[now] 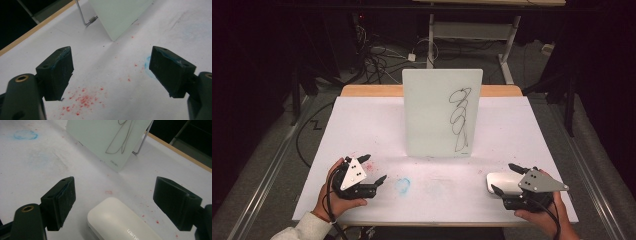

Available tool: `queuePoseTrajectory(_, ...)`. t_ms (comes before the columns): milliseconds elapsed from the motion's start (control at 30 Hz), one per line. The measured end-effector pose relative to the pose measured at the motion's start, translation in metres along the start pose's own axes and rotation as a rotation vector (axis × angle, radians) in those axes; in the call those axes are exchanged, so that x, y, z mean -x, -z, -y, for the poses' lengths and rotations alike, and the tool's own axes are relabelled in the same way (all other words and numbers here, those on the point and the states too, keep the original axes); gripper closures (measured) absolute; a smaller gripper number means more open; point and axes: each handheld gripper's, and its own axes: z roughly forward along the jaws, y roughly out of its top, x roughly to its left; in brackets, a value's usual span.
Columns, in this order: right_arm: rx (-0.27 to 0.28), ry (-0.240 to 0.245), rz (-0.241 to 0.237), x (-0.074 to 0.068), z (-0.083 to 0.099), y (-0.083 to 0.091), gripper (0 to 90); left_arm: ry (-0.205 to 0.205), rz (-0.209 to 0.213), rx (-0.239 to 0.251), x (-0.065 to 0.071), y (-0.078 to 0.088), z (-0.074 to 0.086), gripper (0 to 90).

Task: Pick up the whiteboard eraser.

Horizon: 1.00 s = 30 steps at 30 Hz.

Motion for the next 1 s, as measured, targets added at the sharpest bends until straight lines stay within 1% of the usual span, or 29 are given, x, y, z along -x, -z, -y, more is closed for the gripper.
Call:
queuePoseTrajectory(133,-0.016,-0.007,-0.013,0.002,0.002,-0.002,18.8,-0.011,0.002,-0.018,0.001,-0.001,0.0,18.9)
queuePoseTrajectory(200,-0.021,-0.007,-0.01,0.002,0.002,-0.002,18.8,-0.019,0.003,-0.022,0.002,-0.001,0.0,18.9)
queuePoseTrajectory(267,-0.035,-0.009,-0.01,0.005,0.004,-0.003,18.7,-0.024,0.007,-0.022,0.003,-0.001,0.0,19.0)
queuePoseTrajectory(367,-0.044,-0.011,-0.013,0.009,0.004,-0.003,18.6,-0.032,0.008,-0.035,0.005,-0.002,0.001,19.0)
queuePoseTrajectory(400,-0.073,-0.014,-0.018,0.016,0.005,-0.004,18.4,-0.033,0.008,-0.041,0.006,-0.002,0.001,19.0)
queuePoseTrajectory(433,-0.073,-0.014,-0.018,0.016,0.005,-0.004,18.4,-0.03,0.011,-0.043,0.006,-0.002,0.001,19.0)
queuePoseTrajectory(467,-0.1,-0.012,-0.028,0.02,0.004,-0.005,18.8,-0.03,0.014,-0.045,0.006,-0.002,0.002,19.0)
queuePoseTrajectory(500,-0.127,-0.009,-0.049,0.024,0.004,-0.006,20.4,-0.031,0.016,-0.046,0.007,-0.002,0.002,19.0)
queuePoseTrajectory(533,-0.179,0.003,-0.075,0.031,0.003,-0.008,21.5,-0.033,0.019,-0.047,0.007,-0.002,0.002,19.0)
queuePoseTrajectory(567,-0.179,0.003,-0.075,0.031,0.003,-0.008,21.5,-0.036,0.021,-0.051,0.007,-0.003,0.002,19.0)
queuePoseTrajectory(600,-0.211,0.018,-0.074,0.034,0.001,-0.009,20.6,-0.034,0.023,-0.053,0.007,-0.004,0.002,19.0)
queuePoseTrajectory(633,-0.287,0.059,-0.085,0.041,-0.002,-0.012,19.3,-0.032,0.024,-0.056,0.006,-0.005,0.002,19.0)
queuePoseTrajectory(667,-0.287,0.059,-0.085,0.041,-0.002,-0.012,19.3,-0.033,0.028,-0.064,0.006,-0.007,0.002,19.0)
queuePoseTrajectory(700,-0.347,0.073,-0.133,0.049,-0.004,-0.014,18.8,-0.034,0.03,-0.068,0.006,-0.007,0.002,19.0)
queuePoseTrajectory(733,-0.347,0.073,-0.133,0.049,-0.004,-0.014,18.8,-0.035,0.034,-0.073,0.007,-0.008,0.003,19.0)
queuePoseTrajectory(767,-0.383,0.087,-0.147,0.053,-0.005,-0.016,18.9,-0.037,0.037,-0.076,0.008,-0.008,0.003,19.0)
queuePoseTrajectory(833,-0.447,0.131,-0.162,0.059,-0.007,-0.02,19.0,-0.053,0.041,-0.086,0.009,-0.008,0.003,19.0)
queuePoseTrajectory(867,-0.508,0.166,-0.203,0.061,-0.008,-0.022,20.6,-0.055,0.043,-0.087,0.01,-0.009,0.003,19.1)
queuePoseTrajectory(900,-0.527,0.2,-0.221,0.063,-0.009,-0.024,21.0,-0.057,0.043,-0.088,0.01,-0.009,0.002,19.1)
queuePoseTrajectory(933,-0.556,0.208,-0.234,0.063,-0.01,-0.025,20.8,-0.057,0.045,-0.089,0.01,-0.009,0.002,19.0)
queuePoseTrajectory(967,-0.556,0.208,-0.234,0.063,-0.01,-0.025,20.8,-0.058,0.047,-0.092,0.011,-0.01,0.002,19.0)
queuePoseTrajectory(1000,-0.598,0.238,-0.258,0.063,-0.012,-0.029,20.9,-0.059,0.05,-0.095,0.011,-0.01,0.002,19.1)
